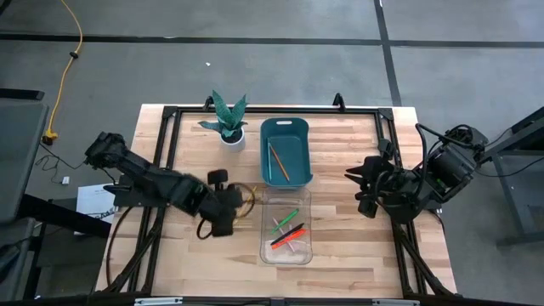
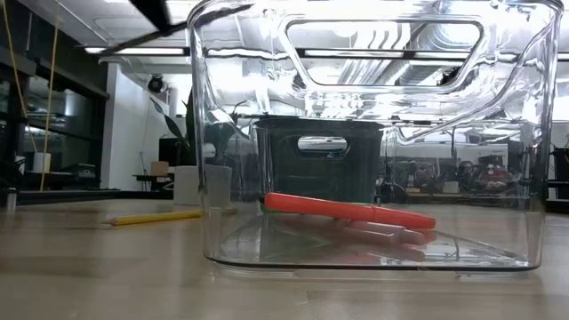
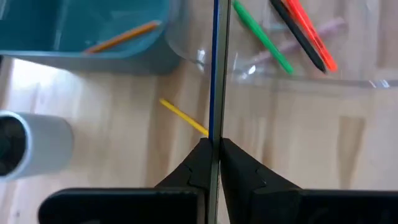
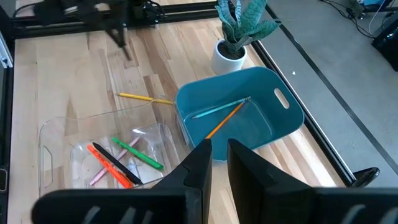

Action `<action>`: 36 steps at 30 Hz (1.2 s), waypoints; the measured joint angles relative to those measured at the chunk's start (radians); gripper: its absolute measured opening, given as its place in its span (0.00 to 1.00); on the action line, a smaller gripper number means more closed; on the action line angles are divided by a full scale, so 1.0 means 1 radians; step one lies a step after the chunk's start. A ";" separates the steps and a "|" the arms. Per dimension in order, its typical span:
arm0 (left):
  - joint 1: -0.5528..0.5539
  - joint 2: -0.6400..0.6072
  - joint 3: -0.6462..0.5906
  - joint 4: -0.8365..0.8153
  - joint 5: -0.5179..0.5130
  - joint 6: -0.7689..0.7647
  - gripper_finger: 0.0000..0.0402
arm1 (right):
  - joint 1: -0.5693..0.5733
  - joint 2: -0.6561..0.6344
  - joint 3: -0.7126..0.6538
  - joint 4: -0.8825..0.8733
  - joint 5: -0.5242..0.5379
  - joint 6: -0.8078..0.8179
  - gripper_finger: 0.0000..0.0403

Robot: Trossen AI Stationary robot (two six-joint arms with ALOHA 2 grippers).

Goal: Sort pens & pencils
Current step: Put the blue pencil into the blue bin

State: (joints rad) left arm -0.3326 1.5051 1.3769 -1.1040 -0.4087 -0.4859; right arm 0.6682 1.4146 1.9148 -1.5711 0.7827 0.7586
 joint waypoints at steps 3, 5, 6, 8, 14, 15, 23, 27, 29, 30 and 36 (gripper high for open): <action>0.078 -0.008 0.000 0.022 0.032 0.061 0.03 | 0.000 0.000 0.000 0.000 0.000 0.004 0.10; 0.136 -0.011 0.000 0.059 0.058 0.104 0.03 | 0.000 0.000 0.000 0.000 0.000 0.012 0.10; 0.165 -0.011 0.000 0.079 0.069 0.122 0.03 | 0.000 0.000 0.000 0.001 0.000 0.016 0.10; 0.225 -0.010 0.000 0.118 0.094 0.171 0.04 | 0.000 0.000 0.000 0.000 0.000 0.019 0.10; 0.391 -0.007 0.000 0.228 0.191 0.257 0.04 | 0.000 0.000 0.000 0.000 0.000 0.031 0.10; 0.418 -0.003 0.000 0.239 0.202 0.257 0.04 | 0.000 0.000 0.000 0.000 0.000 0.036 0.10; 0.582 0.049 0.001 0.395 0.329 0.300 0.04 | 0.000 0.000 0.000 0.001 0.000 0.048 0.10; 0.622 0.097 0.000 0.420 0.379 0.303 0.04 | 0.000 0.000 0.000 0.000 0.000 0.052 0.10; 0.630 0.122 0.000 0.422 0.393 0.315 0.04 | 0.000 0.000 0.000 0.001 0.000 0.053 0.10; 0.629 0.135 0.000 0.432 0.394 0.322 0.04 | 0.000 0.000 0.000 0.000 0.000 0.053 0.10; 0.628 0.166 -0.001 0.479 0.406 0.333 0.04 | 0.000 0.000 0.000 0.000 0.000 0.053 0.10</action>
State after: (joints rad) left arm 0.2951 1.6707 1.3758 -0.6248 -0.0026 -0.1526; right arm 0.6685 1.4144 1.9148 -1.5707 0.7822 0.8112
